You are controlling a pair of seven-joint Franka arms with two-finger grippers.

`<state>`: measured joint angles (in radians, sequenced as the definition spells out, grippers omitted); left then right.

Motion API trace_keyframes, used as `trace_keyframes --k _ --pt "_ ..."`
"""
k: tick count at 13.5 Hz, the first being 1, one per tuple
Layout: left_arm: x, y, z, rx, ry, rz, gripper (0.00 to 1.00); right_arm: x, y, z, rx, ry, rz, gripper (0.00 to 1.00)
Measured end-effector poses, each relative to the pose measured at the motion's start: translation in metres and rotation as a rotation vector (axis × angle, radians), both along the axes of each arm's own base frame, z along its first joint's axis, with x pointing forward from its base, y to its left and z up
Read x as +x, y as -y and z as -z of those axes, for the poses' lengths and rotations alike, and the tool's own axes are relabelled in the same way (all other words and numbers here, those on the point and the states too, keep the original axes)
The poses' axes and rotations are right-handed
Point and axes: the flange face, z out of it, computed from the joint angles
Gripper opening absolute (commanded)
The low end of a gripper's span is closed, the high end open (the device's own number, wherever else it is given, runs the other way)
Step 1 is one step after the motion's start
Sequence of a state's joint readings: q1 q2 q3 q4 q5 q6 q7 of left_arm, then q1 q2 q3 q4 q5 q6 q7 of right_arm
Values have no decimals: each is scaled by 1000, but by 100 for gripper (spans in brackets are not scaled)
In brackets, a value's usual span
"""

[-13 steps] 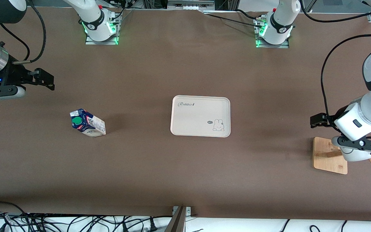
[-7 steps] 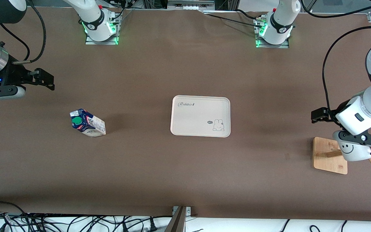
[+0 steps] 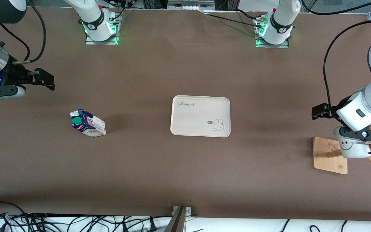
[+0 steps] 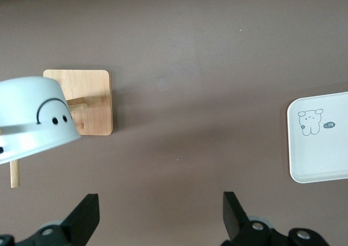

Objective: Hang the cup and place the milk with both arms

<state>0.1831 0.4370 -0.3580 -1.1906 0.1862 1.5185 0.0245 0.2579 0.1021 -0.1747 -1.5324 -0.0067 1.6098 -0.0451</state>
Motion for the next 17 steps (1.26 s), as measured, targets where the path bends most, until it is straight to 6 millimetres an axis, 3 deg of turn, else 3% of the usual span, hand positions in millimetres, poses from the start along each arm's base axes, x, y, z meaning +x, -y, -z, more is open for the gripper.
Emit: trace_keyframes --k 2,4,6,10,17 --pt "-8 3 1 -24 20 10 100 0 0 0 0 0 0 100" --pt "-23 -6 -1 -73 91 -20 100 0 0 0 0 0 0 100" --pt "-47 -19 -10 -59 150 -51 100 0 0 0 0 0 -1 100" --pt "-90 -24 -24 -42 174 -61 100 0 -1 1 0 -1 -1 100" --pt "-93 -20 -23 -41 171 -55 100 0 -3 1 0 -1 -4 100"
